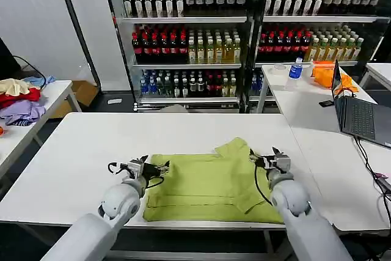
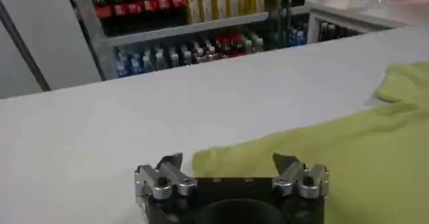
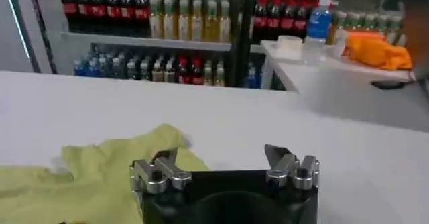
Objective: Fold and organize the clothes.
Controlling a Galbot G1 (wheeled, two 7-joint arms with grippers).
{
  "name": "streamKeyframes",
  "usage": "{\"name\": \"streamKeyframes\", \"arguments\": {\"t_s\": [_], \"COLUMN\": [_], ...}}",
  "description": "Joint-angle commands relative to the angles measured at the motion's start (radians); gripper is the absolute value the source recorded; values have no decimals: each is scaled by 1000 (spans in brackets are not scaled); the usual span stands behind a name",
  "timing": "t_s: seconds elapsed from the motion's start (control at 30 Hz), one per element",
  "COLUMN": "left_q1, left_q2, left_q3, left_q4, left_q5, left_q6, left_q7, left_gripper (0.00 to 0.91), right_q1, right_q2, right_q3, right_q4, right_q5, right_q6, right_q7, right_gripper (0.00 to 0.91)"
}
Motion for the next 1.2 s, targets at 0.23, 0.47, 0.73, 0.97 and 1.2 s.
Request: {"name": "streamKeyframes", "arguments": {"t_s": [0.23,0.47,0.73,0.97,1.2], "left_q1": [-88,-66,-33,-19,-17], "left_q2": [-25,-17,-3,11,13], "left_q3": [55,45,32,19,0], "left_q4": [118,106,76,56,38], "left_q5": [-14,-14,-21,-33,-51], "left_q6": [27,27,29,27,7], "left_q7": [-5,-4,8,25,34], "left_gripper": [353,20,20,20,20], "right_q1": [203,231,221,204,170], "right_q2": [88,129,147,148,126], "right_q3": [-71,-89,-94,-101,-102], "right_q4": [-256,-320,-332,-298,-223], "right_q5": [82,93,107,107,89], "right_q6": [-32,-42,-41,-43,-24], "right_q7": [7,-1,-5,-7,-6], "right_gripper": [907,474,0,0,0]}}
